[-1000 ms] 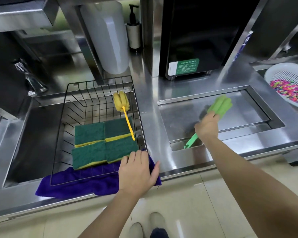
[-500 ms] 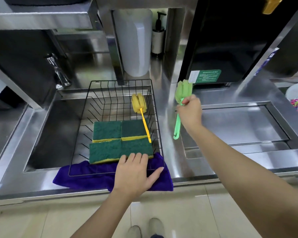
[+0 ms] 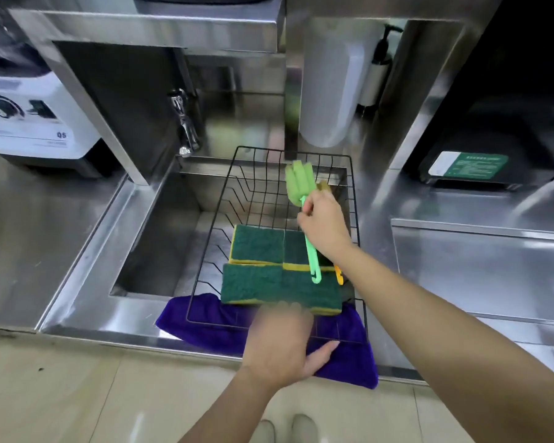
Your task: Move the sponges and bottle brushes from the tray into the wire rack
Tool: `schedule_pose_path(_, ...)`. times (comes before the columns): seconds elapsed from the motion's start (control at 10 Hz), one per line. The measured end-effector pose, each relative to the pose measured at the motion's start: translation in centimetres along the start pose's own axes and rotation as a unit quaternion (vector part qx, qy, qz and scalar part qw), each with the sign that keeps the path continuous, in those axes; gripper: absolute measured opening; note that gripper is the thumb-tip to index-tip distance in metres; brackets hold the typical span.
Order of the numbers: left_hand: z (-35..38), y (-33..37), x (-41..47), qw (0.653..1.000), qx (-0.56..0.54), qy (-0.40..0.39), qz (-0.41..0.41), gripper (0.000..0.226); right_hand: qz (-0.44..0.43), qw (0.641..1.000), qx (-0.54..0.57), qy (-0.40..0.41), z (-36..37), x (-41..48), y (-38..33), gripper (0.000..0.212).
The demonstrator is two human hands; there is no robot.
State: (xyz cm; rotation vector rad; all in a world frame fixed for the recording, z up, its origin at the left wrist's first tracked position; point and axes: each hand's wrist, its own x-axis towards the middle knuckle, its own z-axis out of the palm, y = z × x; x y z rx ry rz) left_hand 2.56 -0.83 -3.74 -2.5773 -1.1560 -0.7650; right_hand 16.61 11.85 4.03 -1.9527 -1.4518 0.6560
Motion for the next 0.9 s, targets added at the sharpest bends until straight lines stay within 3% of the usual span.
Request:
schedule_pose_path(0.1, 0.0, 0.1, 0.0, 1.0, -0.003, 0.003, 0.0, 0.051, 0.01, 0.999, -0.029, -0.018, 1.1, 0.7, -0.2, 0.004)
schedule_pose_path(0.2, 0.1, 0.1, 0.0, 1.0, -0.009, -0.001, -0.002, 0.05, 0.027, 0.999, -0.036, -0.03, 2.1, 1.5, 0.2, 0.012)
schedule_pose_path(0.5, 0.1, 0.1, -0.1, 1.0, -0.017, 0.001, 0.0, 0.05, 0.084, 0.995, -0.016, -0.058, 3.0, 2.8, 1.0, 0.009)
schedule_pose_path(0.8, 0.1, -0.1, 0.1, 1.0, -0.029, -0.001, 0.006, 0.051, 0.065, 0.996, 0.007, -0.053, -0.3, 1.6, -0.4, 0.019)
schedule_pose_path(0.9, -0.4, 0.1, -0.1, 0.998, -0.05, -0.04, -0.007, 0.051, 0.047, 0.997, 0.06, -0.028, -3.1, 0.5, -1.9, 0.009)
